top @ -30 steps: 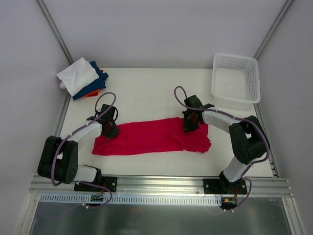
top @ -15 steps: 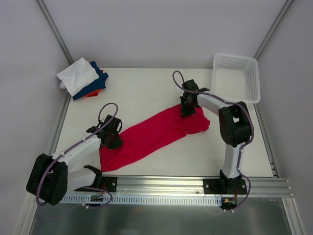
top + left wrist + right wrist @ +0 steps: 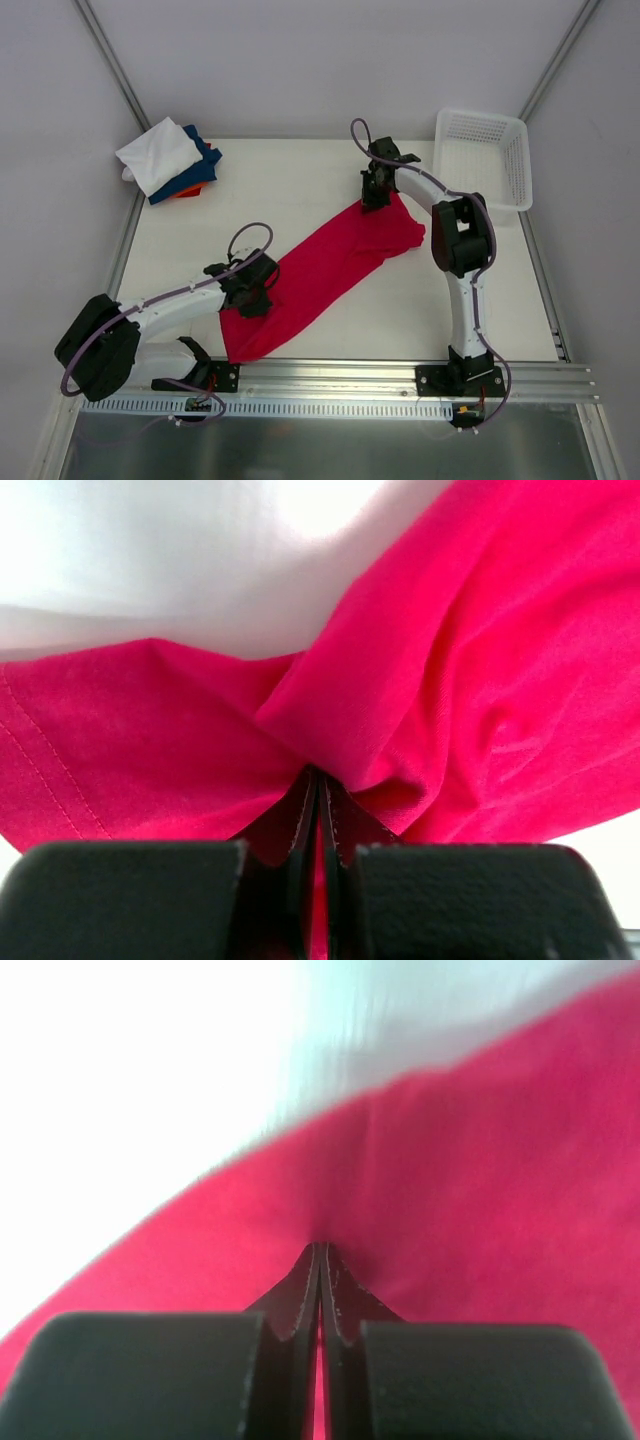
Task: Fold and stack the t-shirts
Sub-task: Fold the tshirt
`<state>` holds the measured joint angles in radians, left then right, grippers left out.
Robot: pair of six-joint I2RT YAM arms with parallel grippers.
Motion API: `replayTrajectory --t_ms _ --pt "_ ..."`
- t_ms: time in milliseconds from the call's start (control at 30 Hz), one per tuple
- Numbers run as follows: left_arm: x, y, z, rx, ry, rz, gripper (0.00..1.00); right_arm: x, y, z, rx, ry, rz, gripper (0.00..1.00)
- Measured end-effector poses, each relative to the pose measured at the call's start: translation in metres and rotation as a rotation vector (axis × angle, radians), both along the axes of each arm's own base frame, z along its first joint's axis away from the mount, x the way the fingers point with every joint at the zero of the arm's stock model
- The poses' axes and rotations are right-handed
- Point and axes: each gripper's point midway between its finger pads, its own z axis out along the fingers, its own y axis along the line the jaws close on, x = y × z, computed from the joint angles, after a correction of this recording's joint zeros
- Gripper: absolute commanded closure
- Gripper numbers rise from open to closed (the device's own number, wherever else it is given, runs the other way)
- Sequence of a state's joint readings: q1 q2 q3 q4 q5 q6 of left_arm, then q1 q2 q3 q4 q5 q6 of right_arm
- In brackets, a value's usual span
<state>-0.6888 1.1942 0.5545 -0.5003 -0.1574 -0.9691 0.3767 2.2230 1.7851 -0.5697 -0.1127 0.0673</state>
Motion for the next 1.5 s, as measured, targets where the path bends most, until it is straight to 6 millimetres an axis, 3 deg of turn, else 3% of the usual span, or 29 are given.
replayTrajectory --t_ms 233,367,533,633,867,967,1067,1233,1300,1400,1500 --pt "-0.006 -0.035 -0.001 0.037 0.017 -0.075 1.00 0.028 0.005 -0.003 0.035 0.000 -0.007 0.99" --pt "-0.005 -0.051 0.000 0.048 0.027 -0.104 1.00 0.027 0.001 -0.005 0.039 0.016 -0.011 1.00" --pt "-0.002 -0.055 0.000 0.069 0.028 -0.110 1.00 0.026 -0.003 0.000 0.037 0.018 -0.009 0.99" --pt "0.000 -0.054 0.001 0.083 0.025 -0.107 1.00 0.020 -0.007 0.024 0.039 -0.012 -0.003 0.99" --pt "0.004 -0.053 0.001 0.108 0.017 -0.102 1.00 -0.010 -0.026 0.140 0.067 -0.226 -0.008 0.99" --pt "0.005 -0.053 0.001 0.110 0.016 -0.102 1.00 -0.031 -0.036 0.170 0.079 -0.303 -0.013 0.99" --pt "0.005 -0.053 0.001 0.110 0.015 -0.102 1.00 -0.052 -0.045 0.152 0.061 -0.278 -0.016 0.99" --pt "0.005 -0.053 0.001 0.112 0.014 -0.103 1.00 -0.081 -0.068 0.061 -0.106 -0.100 -0.016 1.00" --pt "0.005 -0.052 0.001 0.113 0.012 -0.103 1.00 -0.089 -0.076 0.037 -0.201 -0.059 0.003 0.99" --pt "0.005 -0.052 0.002 0.114 0.012 -0.103 1.00 -0.090 -0.075 0.025 -0.289 -0.064 0.048 0.99" --pt "0.006 -0.053 0.002 0.115 0.009 -0.103 1.00 -0.089 -0.069 0.027 -0.322 -0.095 0.077 0.99"
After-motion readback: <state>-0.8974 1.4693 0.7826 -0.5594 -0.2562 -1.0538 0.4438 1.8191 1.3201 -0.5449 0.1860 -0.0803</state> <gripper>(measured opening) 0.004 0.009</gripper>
